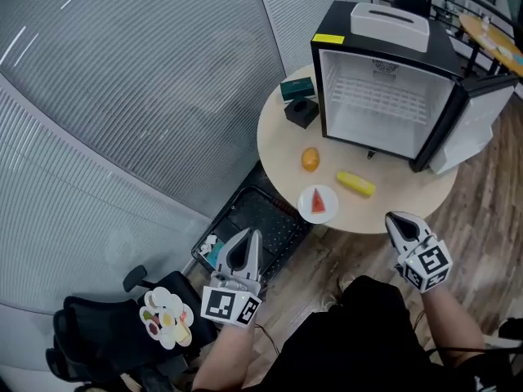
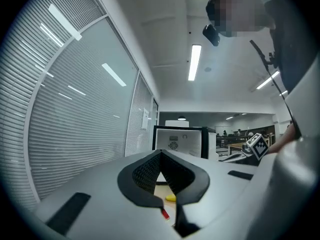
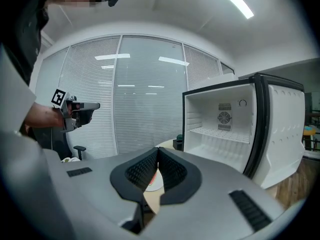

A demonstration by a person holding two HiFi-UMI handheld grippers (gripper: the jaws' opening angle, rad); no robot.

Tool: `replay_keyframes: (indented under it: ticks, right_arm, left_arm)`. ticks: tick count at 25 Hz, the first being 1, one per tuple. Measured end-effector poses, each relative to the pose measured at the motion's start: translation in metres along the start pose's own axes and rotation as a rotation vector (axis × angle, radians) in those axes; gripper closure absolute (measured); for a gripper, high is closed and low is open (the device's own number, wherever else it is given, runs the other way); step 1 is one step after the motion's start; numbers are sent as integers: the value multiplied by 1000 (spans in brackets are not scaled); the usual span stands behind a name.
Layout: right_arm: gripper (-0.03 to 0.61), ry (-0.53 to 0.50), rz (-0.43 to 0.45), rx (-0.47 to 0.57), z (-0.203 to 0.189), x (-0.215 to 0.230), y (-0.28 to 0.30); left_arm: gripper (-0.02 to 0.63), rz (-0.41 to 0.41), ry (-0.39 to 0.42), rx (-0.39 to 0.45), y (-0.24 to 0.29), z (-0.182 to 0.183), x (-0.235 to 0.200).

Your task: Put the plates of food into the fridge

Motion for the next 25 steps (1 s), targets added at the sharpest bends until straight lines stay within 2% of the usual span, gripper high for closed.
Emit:
replay_keyframes:
  ticks: [8, 12, 15, 21, 25]
  right_arm:
    - [574, 16, -71, 9, -8, 24, 23]
    - [574, -16, -40, -18, -12, 36, 48]
    - [574, -20, -20, -17, -11, 45, 69]
    - [574, 16, -6, -53, -11, 78, 109]
    - [574, 45, 2, -64, -9, 103, 134]
  left_arm:
    - [611, -43, 35, 14, 40, 12, -8]
    - [611, -46, 68, 8, 65, 16, -18]
    - [611, -38, 60, -4, 91, 16, -29]
    - [611, -61, 61, -46, 148, 18, -34]
    - [611, -43, 64, -64, 188, 26, -50]
Point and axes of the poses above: the fingertips, and each gripper's own axes: y forward along the fingers, x to its right, z out of its top, the point moved 5 cm from there along -y, backward along the fingers, and after that the axes turned 10 degrees about -x, right-handed, at the moved point
